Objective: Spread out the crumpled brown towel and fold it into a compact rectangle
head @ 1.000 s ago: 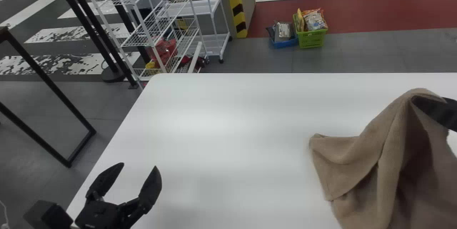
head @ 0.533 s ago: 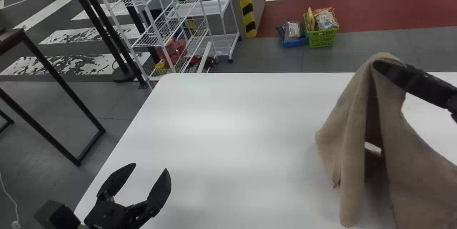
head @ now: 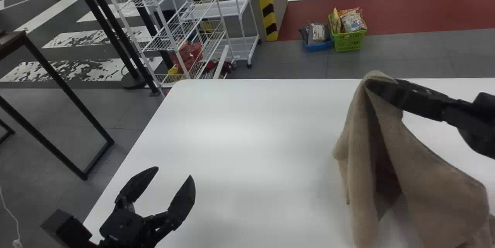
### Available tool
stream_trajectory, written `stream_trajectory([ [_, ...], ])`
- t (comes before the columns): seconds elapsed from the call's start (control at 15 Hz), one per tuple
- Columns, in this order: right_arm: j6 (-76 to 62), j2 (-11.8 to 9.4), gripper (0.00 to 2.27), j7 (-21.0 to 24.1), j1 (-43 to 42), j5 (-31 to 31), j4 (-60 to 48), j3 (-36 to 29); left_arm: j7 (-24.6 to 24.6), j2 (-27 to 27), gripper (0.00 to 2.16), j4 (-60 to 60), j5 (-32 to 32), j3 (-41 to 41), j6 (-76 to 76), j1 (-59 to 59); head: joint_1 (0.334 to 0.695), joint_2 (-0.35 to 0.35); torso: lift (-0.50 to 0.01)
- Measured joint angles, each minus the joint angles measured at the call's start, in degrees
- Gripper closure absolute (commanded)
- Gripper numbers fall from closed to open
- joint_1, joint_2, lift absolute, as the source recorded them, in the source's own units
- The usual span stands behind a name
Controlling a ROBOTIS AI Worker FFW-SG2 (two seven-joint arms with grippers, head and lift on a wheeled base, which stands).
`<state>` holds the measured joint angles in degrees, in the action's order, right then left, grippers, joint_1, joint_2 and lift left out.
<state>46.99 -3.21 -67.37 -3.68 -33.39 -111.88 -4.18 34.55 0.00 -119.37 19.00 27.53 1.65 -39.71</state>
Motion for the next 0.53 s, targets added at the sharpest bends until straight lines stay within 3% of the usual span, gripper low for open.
stream_trajectory([
  [0.2, 0.42, 0.96, 1.30, 0.88, -1.66, -3.93, 0.00, 3.60, -0.01, 0.00, 0.09, 0.17, -0.02, -0.18, -0.03, 0.05, 0.695, 0.350, -0.127],
  [0.33, 0.15, 2.72, 1.30, 0.90, -3.15, -4.44, 0.41, 5.25, -0.01, 0.00, 0.09, 0.45, 0.15, 0.07, -0.02, -0.01, 0.695, 0.350, -0.127],
  [0.53, -0.08, 3.18, 1.30, 0.90, -4.55, -4.45, 2.33, 7.26, -0.01, 0.00, 0.09, 0.78, 0.50, 0.45, 0.12, -0.09, 0.695, 0.350, -0.127],
])
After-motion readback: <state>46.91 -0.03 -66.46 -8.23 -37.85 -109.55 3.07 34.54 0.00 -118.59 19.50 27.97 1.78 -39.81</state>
